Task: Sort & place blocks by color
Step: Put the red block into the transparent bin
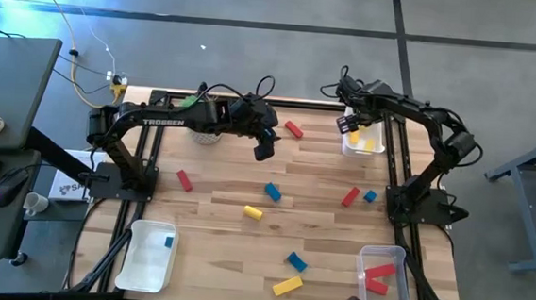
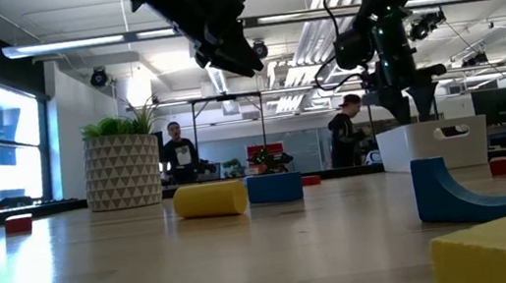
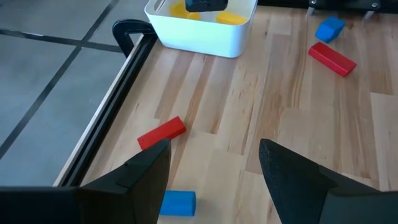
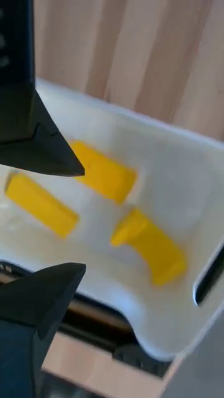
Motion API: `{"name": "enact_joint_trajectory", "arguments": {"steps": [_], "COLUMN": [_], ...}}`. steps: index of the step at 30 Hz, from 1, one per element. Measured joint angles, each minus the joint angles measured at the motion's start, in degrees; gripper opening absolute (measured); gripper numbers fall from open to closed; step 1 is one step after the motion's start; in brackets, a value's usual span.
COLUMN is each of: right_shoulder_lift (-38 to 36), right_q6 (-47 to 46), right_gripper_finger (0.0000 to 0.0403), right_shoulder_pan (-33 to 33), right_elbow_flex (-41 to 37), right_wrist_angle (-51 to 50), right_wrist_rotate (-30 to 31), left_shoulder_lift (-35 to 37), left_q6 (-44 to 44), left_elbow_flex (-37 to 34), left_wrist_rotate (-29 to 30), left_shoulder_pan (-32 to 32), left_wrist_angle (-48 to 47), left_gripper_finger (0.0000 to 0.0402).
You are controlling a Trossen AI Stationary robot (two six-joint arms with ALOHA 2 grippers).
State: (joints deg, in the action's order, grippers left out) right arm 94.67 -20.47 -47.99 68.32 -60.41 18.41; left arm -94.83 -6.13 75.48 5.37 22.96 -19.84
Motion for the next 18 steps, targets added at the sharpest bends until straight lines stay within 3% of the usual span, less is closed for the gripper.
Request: {"name": "enact_joint_trajectory", "arguments": {"steps": [10, 18], "right_shoulder_lift": [0.0, 0.0], "right_q6": [0.0, 2.5], "right_gripper_finger": [0.0215, 0.0215], "right_shoulder_pan": [1.1, 5.4], "right_elbow_flex": [10.2, 16.7], "right_wrist_angle": [-0.4, 10.9], "right_wrist_rotate": [-3.2, -5.4], "left_shoulder_lift": [0.0, 0.0], "left_q6": [0.0, 0.1], "left_elbow_flex": [0.0, 0.0], "left_wrist_rotate": [6.0, 7.9], "left_shoulder_pan": [0.0, 0.0], "left_wrist_angle": [0.0, -0.1], "left_gripper_finger": [0.0231, 0.0232]}}
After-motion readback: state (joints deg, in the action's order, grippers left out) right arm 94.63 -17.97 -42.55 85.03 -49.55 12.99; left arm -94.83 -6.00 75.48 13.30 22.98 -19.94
